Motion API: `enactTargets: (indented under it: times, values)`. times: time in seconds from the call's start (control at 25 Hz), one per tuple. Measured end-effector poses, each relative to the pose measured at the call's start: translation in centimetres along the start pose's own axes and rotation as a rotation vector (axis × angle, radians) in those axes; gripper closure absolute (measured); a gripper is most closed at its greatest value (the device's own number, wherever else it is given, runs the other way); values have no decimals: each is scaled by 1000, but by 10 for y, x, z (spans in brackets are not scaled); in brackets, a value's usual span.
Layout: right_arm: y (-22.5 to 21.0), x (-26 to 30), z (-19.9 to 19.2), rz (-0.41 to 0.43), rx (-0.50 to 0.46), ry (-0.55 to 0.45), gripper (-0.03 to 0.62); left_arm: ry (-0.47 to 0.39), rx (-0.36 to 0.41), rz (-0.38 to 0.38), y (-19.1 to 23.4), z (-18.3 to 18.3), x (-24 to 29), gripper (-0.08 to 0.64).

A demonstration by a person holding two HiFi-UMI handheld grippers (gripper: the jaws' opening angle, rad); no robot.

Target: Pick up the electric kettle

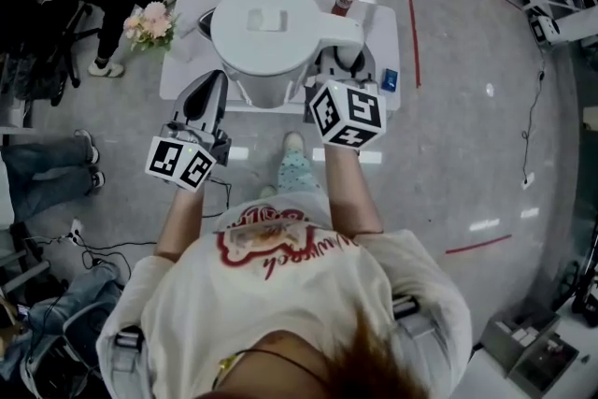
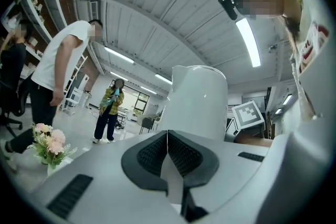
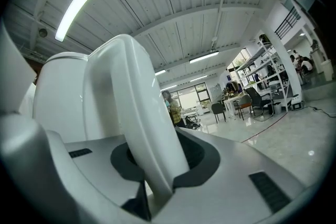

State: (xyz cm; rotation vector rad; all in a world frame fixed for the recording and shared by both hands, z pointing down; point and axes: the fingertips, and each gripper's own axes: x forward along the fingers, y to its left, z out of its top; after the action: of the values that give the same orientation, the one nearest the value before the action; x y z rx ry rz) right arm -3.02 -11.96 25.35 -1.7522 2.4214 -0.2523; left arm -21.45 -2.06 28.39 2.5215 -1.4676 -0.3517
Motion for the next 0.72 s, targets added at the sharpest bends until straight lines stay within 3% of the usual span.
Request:
enactTargets:
  times: [0.32, 0.72]
  values:
    - [31, -70, -7, -24, 26, 9, 512, 9, 3, -27, -21, 8, -63, 548]
    - [41, -106, 5, -18, 5, -13, 512, -26, 3, -36, -43, 18, -85, 548]
